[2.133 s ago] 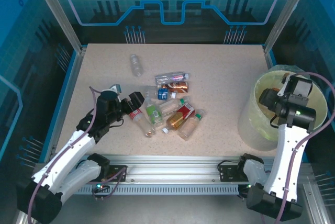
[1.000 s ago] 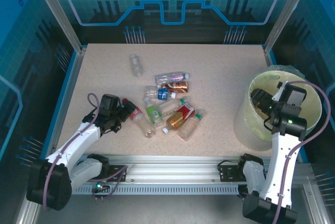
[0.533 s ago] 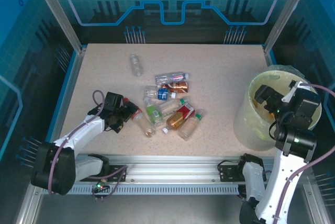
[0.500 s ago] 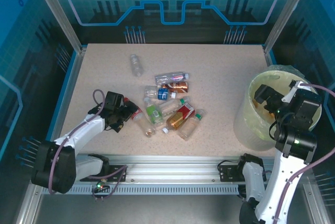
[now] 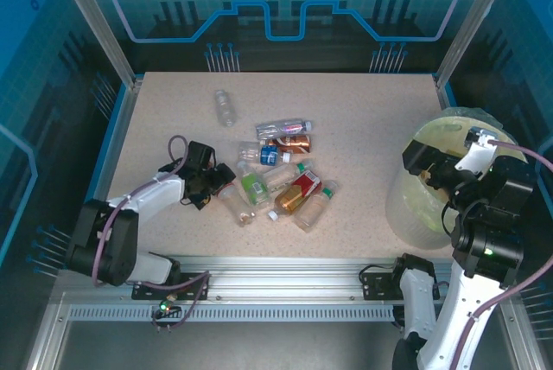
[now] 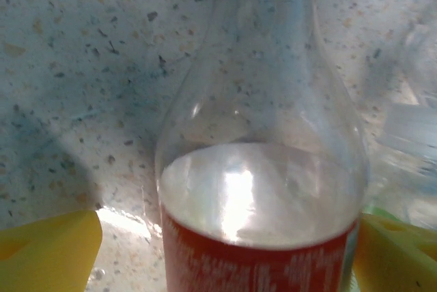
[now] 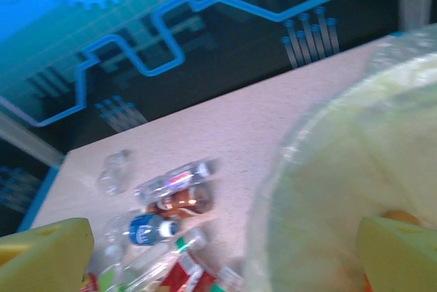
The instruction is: Put the plastic bottles in the bin
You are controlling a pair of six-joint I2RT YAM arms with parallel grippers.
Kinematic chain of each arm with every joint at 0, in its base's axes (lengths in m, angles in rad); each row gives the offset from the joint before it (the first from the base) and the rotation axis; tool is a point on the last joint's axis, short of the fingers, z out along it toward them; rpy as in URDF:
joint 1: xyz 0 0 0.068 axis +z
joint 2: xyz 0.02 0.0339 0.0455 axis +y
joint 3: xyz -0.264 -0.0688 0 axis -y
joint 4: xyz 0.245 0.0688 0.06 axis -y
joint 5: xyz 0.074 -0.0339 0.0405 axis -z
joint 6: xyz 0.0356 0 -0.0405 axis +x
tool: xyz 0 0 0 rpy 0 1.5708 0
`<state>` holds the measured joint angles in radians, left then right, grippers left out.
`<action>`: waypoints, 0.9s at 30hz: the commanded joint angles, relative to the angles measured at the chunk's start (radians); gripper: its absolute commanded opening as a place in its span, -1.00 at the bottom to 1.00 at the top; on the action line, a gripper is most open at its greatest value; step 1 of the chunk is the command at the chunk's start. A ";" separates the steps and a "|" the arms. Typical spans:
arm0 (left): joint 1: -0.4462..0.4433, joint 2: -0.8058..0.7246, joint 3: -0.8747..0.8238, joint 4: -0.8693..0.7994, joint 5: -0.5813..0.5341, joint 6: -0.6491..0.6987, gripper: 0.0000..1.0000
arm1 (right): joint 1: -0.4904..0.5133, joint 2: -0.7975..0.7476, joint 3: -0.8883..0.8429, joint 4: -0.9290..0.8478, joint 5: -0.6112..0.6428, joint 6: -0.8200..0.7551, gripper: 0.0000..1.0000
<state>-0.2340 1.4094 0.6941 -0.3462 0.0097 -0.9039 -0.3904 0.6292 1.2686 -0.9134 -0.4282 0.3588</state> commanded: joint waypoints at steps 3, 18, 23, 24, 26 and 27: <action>-0.004 0.073 0.030 0.051 -0.075 0.034 0.66 | 0.035 -0.015 -0.043 0.128 -0.262 0.015 0.99; 0.013 -0.068 -0.028 0.159 -0.083 0.079 -0.06 | 0.500 0.037 -0.096 0.316 -0.036 0.044 0.99; 0.013 -0.254 -0.054 0.213 -0.058 0.130 -0.17 | 0.847 0.164 -0.074 0.365 0.236 -0.040 0.99; 0.013 -0.290 -0.055 0.229 -0.052 0.147 -0.16 | 0.923 0.200 -0.061 0.374 0.298 -0.072 0.99; 0.014 -0.355 -0.050 0.252 -0.044 0.163 -0.17 | 1.040 0.271 -0.037 0.405 0.395 -0.115 1.00; 0.014 -0.384 -0.044 0.270 -0.036 0.172 -0.17 | 1.085 0.310 -0.025 0.423 0.417 -0.131 1.00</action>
<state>-0.2253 1.0897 0.6491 -0.1482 -0.0521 -0.7906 0.6029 0.8787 1.1988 -0.5663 -0.2012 0.3130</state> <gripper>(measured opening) 0.549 0.997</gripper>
